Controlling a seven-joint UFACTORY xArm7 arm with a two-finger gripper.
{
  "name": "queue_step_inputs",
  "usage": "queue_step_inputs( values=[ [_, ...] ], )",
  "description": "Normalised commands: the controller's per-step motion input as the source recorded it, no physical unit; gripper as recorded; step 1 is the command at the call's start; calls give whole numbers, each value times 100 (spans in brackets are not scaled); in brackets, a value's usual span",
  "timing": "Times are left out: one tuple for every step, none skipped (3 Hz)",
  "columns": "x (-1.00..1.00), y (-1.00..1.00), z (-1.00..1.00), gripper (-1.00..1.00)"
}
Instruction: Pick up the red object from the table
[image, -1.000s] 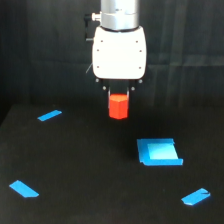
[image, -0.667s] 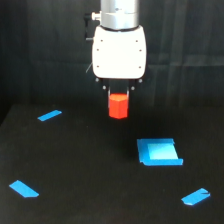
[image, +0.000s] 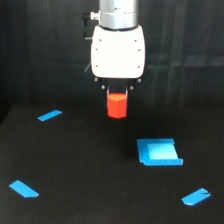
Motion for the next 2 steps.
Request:
queue_step_inputs(
  values=[
    [5,-3,3,-97],
    [5,-2,11,-97]
  ],
)
